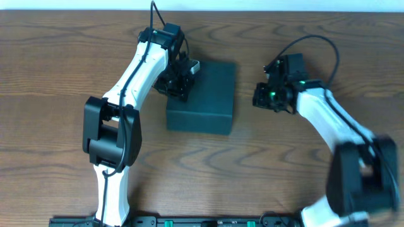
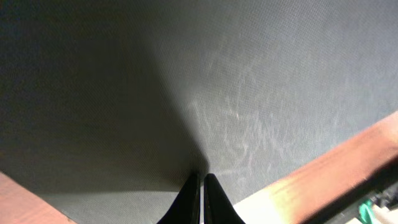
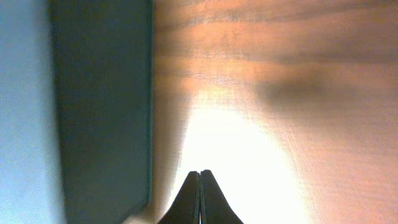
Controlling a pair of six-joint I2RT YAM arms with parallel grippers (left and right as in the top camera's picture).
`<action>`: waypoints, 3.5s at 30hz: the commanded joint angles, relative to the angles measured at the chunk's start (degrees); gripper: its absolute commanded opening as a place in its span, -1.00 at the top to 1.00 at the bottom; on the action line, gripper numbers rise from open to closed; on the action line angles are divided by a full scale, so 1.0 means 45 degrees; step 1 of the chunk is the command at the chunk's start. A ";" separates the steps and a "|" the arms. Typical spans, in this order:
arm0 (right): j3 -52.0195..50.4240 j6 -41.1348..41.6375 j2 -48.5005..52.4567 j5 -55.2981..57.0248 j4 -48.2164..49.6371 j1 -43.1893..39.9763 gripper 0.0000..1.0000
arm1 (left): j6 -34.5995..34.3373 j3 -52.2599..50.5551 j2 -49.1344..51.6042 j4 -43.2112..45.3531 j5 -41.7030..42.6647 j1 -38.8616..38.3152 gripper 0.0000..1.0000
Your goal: Pack container
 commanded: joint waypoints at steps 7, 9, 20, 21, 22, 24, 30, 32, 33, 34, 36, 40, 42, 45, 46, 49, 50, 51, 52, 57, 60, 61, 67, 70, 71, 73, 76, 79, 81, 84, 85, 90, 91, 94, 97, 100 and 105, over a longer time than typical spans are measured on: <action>-0.0918 0.0345 -0.4833 0.0588 -0.2220 0.2744 0.97 | 0.0869 0.0253 -0.1229 0.1243 0.0991 -0.0525 0.89; -0.2055 0.1035 -0.5566 0.0593 -0.2069 0.3560 0.97 | 0.1214 0.0053 -0.1078 0.1180 0.1316 -0.0879 0.89; -0.5197 0.2739 -0.6747 0.2793 0.0204 0.6465 0.97 | 0.1423 -0.1297 -0.0622 0.2200 0.0850 -0.1375 0.89; -0.5323 0.2744 -0.6727 0.3405 0.0476 0.6810 0.97 | 0.1423 -0.1365 -0.0622 0.2302 0.0661 -0.1350 0.89; -0.5421 0.2739 -0.6693 0.3934 0.0719 0.7101 0.97 | 0.1423 -0.1399 -0.0622 0.2331 0.0593 -0.1336 0.89; -0.5639 0.2832 -0.6538 0.5251 0.1239 0.7786 0.97 | 0.1428 -0.1481 -0.0622 0.2341 0.0593 -0.1321 0.89; -0.6329 0.3599 -0.4891 0.6635 0.3968 0.8884 0.97 | 0.1433 -0.2200 -0.0617 0.2463 0.0588 -0.1326 0.89; -0.6329 0.3779 -0.3866 0.6640 0.4979 0.8981 0.97 | 0.1428 -0.2526 -0.0617 0.2574 0.0597 -0.1326 0.89; -0.6329 0.3949 -0.3264 0.6635 0.5678 0.8981 0.97 | 0.1428 -0.2710 -0.0622 0.2623 0.0597 -0.1326 0.89; -0.6329 0.3934 -0.2778 0.6649 0.6295 0.8976 0.97 | 0.1428 -0.2827 -0.0617 0.2618 0.0597 -0.1326 0.89; -0.6324 0.4138 -0.2137 0.6926 0.7135 0.8976 0.97 | 0.1423 -0.2929 -0.0617 0.2613 0.0597 -0.1326 0.89; -0.6324 0.4930 -0.1744 0.8131 0.7888 0.8976 0.97 | 0.1428 -0.2934 -0.0617 0.2671 0.0602 -0.1326 0.89; -0.6324 0.4983 -0.1656 0.8879 0.8247 0.8966 0.97 | 0.1423 -0.2934 -0.0617 0.2662 0.0627 -0.1326 0.89; -0.6324 0.4969 -0.1229 0.9636 0.9267 0.8952 0.97 | 0.1428 -0.2934 -0.0617 0.2671 0.0641 -0.1326 0.89; -0.6324 0.4969 -0.1015 0.9704 0.9656 0.8942 0.97 | 0.1428 -0.2934 -0.0617 0.2676 0.0641 -0.1326 0.89; -0.6324 0.4974 -0.0364 0.9685 1.0501 0.8942 0.97 | 0.1428 -0.2929 -0.0617 0.2671 0.0641 -0.1326 0.89; -0.6324 0.4974 -0.0180 0.9685 1.0710 0.8942 0.97 | 0.1428 -0.2934 -0.0617 0.2671 0.0641 -0.1326 0.89; -0.6324 0.4974 0.0010 0.9695 1.0880 0.8942 0.96 | 0.1428 -0.2929 -0.0617 0.2671 0.0641 -0.1326 0.89; -0.6324 0.4974 0.0126 0.9695 1.0972 0.8942 0.97 | 0.1428 -0.2929 -0.0622 0.2667 0.0641 -0.1326 0.88; -0.6261 0.4920 0.0005 0.9598 1.0948 0.8952 0.96 | 0.1423 -0.2929 -0.0622 0.2657 0.0641 -0.1326 0.89; -0.6227 0.4488 -0.1486 0.9015 0.9403 0.9102 0.97 | 0.1112 -0.2875 -0.0641 0.2579 0.0641 -0.1297 0.88; -0.6227 0.4488 -0.2259 0.9010 0.8558 0.9146 0.96 | 0.1010 -0.2788 -0.0690 0.2453 0.0641 -0.1273 0.89; -0.6222 0.2409 -0.9238 0.8072 0.3483 0.8995 0.97 | -0.0146 -0.1855 -0.3152 0.1268 0.0602 -0.0695 0.88; -0.6217 0.1919 -1.1759 0.7111 0.1443 0.8762 0.97 | -0.0185 -0.1894 -0.5299 0.0092 -0.0204 -0.0539 0.88; -0.6217 0.1977 -1.2390 0.6849 0.0782 0.8646 0.97 | -0.0316 -0.1967 -0.5799 -0.0126 -0.0457 -0.0539 0.88; -0.6212 0.2166 -1.3721 0.6504 -0.0651 0.8359 0.97 | -0.0709 -0.2545 -0.7295 -0.0447 -0.0748 -0.0539 0.88; -0.6110 0.2254 -1.5110 0.6479 -0.2390 0.8024 0.97 | -0.1078 -0.4279 -0.9568 -0.0175 -0.0748 -0.0539 0.88; -0.6037 0.2584 -1.5941 0.5999 -0.3274 0.7859 0.97 | -0.1452 -0.6926 -1.2240 0.0525 -0.0753 -0.0539 0.88; -0.6042 0.2589 -1.5994 0.5644 -0.3725 0.7859 0.97 | -0.1778 -0.8660 -1.3692 0.1137 -0.0743 -0.0539 0.88; -0.6071 0.2594 -1.5776 0.5484 -0.4643 0.7859 0.96 | -0.2623 -1.1152 -1.5412 0.1972 -0.0690 -0.0539 0.88; -0.6067 0.2608 -1.5645 0.5479 -0.4721 0.7859 0.60 | -0.2977 -1.2109 -1.6019 0.2259 -0.0695 -0.0539 0.88; -0.6067 0.3784 -1.5548 0.5484 -0.4677 0.7859 -0.99 | -0.5406 -1.3940 -1.7024 0.2788 -0.0685 -0.0549 -0.91; -0.6067 0.3784 -1.5528 0.5484 -0.4677 0.7859 -0.98 | -0.5969 -1.4042 -1.6995 0.2550 -0.0709 -0.0549 -0.91; -0.6067 0.3784 -1.5523 0.5489 -0.4677 0.7873 -0.98 | -0.6110 -1.4158 -1.6985 0.2142 -0.0714 -0.0549 -0.91; -0.6067 0.3784 -1.5518 0.5489 -0.4677 0.7873 -0.99 | -0.6101 -1.4158 -1.6985 0.2108 -0.0743 -0.0549 -0.91; -0.6067 0.3784 -1.5518 0.5489 -0.4677 0.7873 -0.98 | -0.6101 -1.4158 -1.6990 0.2108 -0.0743 -0.0549 -0.91; -0.6067 0.3784 -1.5518 0.5484 -0.4677 0.7873 -0.99 | -0.6105 -1.4158 -1.6985 0.2108 -0.0743 -0.0549 -0.91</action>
